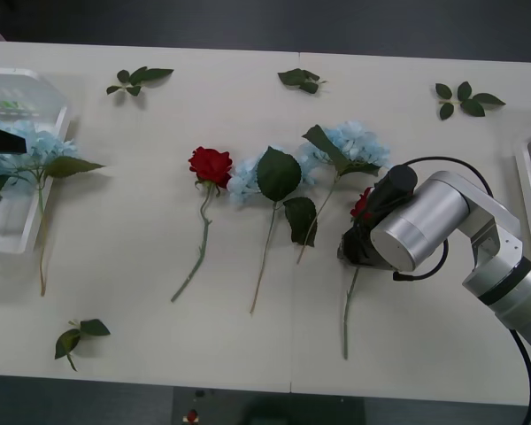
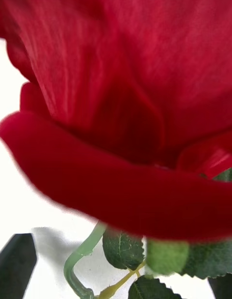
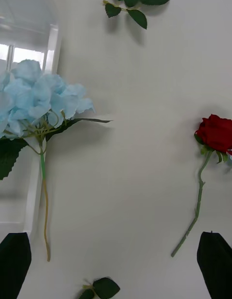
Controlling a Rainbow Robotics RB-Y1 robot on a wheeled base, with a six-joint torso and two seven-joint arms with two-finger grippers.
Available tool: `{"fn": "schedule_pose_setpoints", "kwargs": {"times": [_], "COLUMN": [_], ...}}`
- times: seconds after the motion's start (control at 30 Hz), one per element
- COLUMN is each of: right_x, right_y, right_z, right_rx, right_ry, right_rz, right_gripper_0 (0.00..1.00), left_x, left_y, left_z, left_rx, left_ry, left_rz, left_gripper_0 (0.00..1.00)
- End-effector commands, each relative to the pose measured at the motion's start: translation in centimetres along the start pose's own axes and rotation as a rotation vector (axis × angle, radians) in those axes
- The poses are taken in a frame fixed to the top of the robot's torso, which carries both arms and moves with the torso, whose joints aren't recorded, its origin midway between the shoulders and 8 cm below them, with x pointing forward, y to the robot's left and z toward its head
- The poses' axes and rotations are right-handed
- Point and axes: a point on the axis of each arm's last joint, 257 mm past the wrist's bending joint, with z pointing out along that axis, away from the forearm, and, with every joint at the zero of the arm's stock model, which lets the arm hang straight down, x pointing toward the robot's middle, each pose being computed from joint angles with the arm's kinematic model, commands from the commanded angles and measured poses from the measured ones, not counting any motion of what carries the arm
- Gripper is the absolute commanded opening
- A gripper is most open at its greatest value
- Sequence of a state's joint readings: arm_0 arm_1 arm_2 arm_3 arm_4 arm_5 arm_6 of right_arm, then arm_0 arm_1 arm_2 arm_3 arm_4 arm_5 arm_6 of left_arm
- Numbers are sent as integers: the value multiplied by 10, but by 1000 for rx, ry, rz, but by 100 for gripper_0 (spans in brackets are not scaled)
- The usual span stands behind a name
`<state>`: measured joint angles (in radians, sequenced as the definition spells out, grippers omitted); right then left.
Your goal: Put the red flowers into the right box and the blue flowers into the left box
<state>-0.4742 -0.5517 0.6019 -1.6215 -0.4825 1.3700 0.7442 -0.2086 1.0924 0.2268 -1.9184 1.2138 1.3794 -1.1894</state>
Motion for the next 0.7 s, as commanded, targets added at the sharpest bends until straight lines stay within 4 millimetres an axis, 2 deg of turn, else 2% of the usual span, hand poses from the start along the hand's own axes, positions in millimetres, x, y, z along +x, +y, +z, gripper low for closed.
{"fn": "schedule_pose_setpoints", "kwargs": {"times": [0.03,0.07,0.1,0.3,0.33,0.47,0.7], "right_x": [-11,-11,-11,-12,-12,-17,-38], "right_y": [12,13,13,12,12,13,5], "right_z": [-8,-8,-8,-8,-8,-11,-34], "right_rx": [-21,-21,-22,-18,-18,-20,-19], "right_ry": [-26,-27,-28,-30,-30,-42,-88], "right_rz": [-1,-2,-2,-3,-4,-7,-18], "right_gripper_0": [18,1,0,0,0,0,0], "left_x": [-25,-26,-26,-25,-23,-16,-2], "left_y": [-36,-43,-48,-84,-95,-118,-159], "left_z": [11,18,22,70,82,108,155], "left_rx": [11,8,8,-62,-70,-65,-38], "left_ry": [-52,-51,-51,-71,-80,-77,-71], "left_rz": [6,11,14,73,81,86,119], "left_gripper_0": [100,100,100,100,100,100,100]}}
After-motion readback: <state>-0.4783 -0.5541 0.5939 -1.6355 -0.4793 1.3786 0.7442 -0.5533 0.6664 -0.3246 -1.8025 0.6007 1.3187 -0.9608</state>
